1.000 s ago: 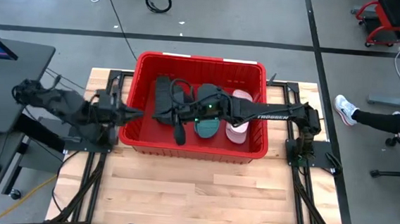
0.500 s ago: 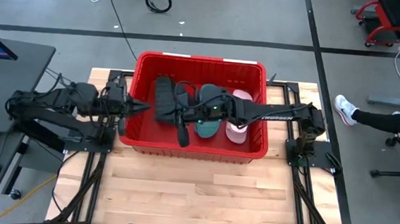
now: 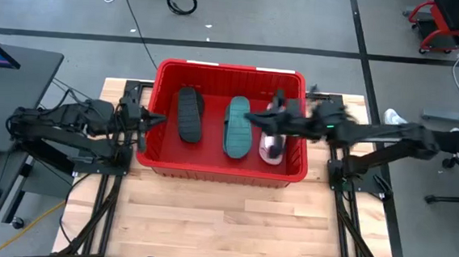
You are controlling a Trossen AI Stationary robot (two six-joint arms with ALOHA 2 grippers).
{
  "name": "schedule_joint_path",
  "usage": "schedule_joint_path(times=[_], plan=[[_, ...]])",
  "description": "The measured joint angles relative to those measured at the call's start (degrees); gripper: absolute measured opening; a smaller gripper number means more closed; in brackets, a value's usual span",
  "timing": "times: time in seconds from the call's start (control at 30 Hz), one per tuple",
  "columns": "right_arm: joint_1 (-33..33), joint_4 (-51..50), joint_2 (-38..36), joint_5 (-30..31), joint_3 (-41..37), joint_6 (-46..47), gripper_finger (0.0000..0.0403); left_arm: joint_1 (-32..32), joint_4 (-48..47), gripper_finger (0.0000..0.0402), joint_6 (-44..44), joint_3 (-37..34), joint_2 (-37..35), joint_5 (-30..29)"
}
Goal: Pick and place slides into bin
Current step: Return to Home Position
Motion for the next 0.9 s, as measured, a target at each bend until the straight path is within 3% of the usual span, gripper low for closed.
schedule_joint_path(times=[0.23, 0.4, 0.6, 0.9], plan=[[0.1, -8.8, -15.3, -0.7, -5.0, 6.1, 0.0018, 0.0, -1.4, 0.0051, -1.8, -0.5, 0.4, -0.2], [0.0, -8.8, -22.9, -0.8, -10.2, 1.5, 0.0016, 0.0, 1.8, 0.0055, -4.6, -0.6, 0.1, -0.1], [0.0, 0.8, -32.6, -0.8, -22.5, 1.3, 0.0016, 0.0, 4.6, 0.004, -4.9, -1.7, -4.3, 0.8], [0.0, 17.7, -44.5, 0.0, -42.0, 4.9, 0.0016, 0.0, 23.1, 0.0015, -10.6, -19.8, -21.2, 1.0]])
